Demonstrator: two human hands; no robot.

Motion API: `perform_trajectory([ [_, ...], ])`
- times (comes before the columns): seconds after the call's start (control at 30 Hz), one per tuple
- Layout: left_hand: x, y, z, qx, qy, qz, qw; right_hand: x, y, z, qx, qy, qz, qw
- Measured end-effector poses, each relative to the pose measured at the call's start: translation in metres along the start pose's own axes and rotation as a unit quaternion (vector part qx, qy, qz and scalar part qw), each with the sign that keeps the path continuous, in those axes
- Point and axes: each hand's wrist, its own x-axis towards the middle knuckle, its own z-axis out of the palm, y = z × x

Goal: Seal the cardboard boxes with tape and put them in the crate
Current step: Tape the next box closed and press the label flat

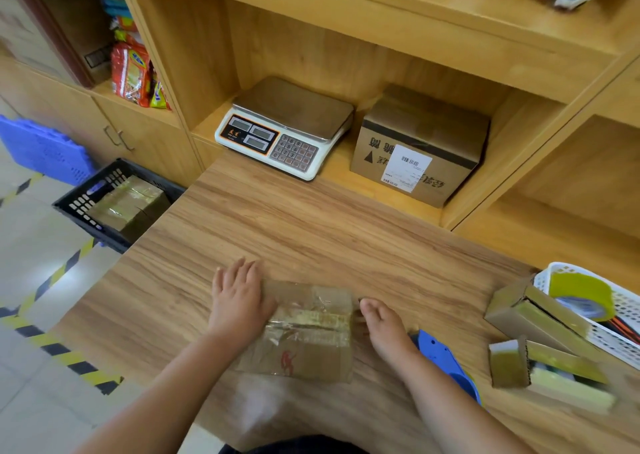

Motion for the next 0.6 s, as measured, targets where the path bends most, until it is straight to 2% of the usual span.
perform_trajectory([
  [0.07,-0.021,-0.017,-0.006,-0.053,0.001,-0.066,0.996,-0.012,0.009,-0.002,-0.031,-0.02,0.013,0.999],
  [0.17,-0.049,-0.033,-0.008,-0.081,-0.043,-0.138,0.986,-0.027,0.013,0.005,-0.066,-0.045,0.003,0.997],
  [0.27,-0.07,-0.037,0.001,-0.105,-0.079,-0.166,0.977,-0.039,0.008,0.016,-0.112,-0.024,-0.022,0.993],
  [0.37,-0.088,-0.036,0.002,-0.213,-0.1,-0.198,0.951,-0.049,0.002,0.025,-0.146,-0.004,-0.024,0.989],
  [0.47,-0.108,-0.036,0.0,-0.26,-0.085,-0.213,0.938,-0.056,-0.005,0.036,-0.173,-0.028,-0.025,0.984],
  [0.6,-0.135,-0.047,-0.007,-0.315,-0.023,-0.256,0.914,-0.059,-0.012,0.06,-0.192,-0.056,-0.045,0.979],
])
